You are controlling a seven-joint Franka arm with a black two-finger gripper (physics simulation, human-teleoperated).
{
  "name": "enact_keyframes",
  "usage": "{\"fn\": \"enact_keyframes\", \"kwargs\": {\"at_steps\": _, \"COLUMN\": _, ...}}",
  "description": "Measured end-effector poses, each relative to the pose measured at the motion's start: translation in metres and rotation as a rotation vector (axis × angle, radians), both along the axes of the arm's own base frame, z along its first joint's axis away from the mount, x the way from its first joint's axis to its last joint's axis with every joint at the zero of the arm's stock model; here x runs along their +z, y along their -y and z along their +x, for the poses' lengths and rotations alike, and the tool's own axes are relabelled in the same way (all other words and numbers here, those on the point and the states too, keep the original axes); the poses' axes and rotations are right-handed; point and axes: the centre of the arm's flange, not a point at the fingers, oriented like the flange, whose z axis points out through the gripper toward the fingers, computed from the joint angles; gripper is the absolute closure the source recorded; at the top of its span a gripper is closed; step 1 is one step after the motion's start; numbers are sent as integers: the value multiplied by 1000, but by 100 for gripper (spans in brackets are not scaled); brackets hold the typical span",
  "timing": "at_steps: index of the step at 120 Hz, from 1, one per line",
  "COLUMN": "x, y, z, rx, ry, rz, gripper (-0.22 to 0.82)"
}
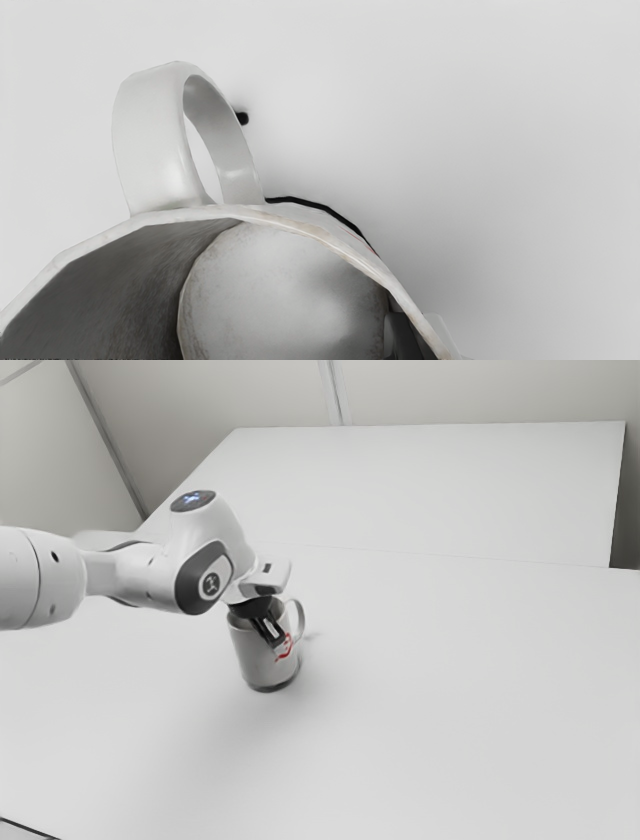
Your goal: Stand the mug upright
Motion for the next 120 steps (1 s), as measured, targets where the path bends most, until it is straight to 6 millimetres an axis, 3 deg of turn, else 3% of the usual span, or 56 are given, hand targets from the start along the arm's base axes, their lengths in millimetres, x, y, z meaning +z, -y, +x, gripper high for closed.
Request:
{"fn": "enact_keyframes", "kwargs": {"at_steps": 33, "x": -15, "y": 6, "z": -9, "rx": 95, "ry": 22, "rz": -30, "gripper": 79}}
{"fn": "enact_keyframes", "kwargs": {"at_steps": 56, "x": -16, "y": 12, "z": -9, "rx": 128, "ry": 29, "rz": -45, "gripper": 37}}
{"fn": "enact_keyframes", "kwargs": {"at_steps": 75, "x": -3, "y": 16, "z": -9, "rx": 141, "ry": 52, "rz": -54, "gripper": 18}}
{"fn": "enact_keyframes", "kwargs": {"at_steps": 85, "x": 22, "y": 17, "z": -12, "rx": 146, "ry": 81, "rz": -61, "gripper": 12}}
{"fn": "enact_keyframes", "kwargs": {"at_steps": 92, "x": 55, "y": 13, "z": -11, "rx": 156, "ry": 115, "rz": -70, "gripper": 9}}
{"fn": "enact_keyframes", "kwargs": {"at_steps": 109, "x": 165, "y": 11, "z": 0, "rx": 187, "ry": 161, "rz": -95, "gripper": 5}}
{"fn": "enact_keyframes", "kwargs": {"at_steps": 120, "x": 244, "y": 14, "z": 18, "rx": 202, "ry": 166, "rz": -107, "gripper": 3}}
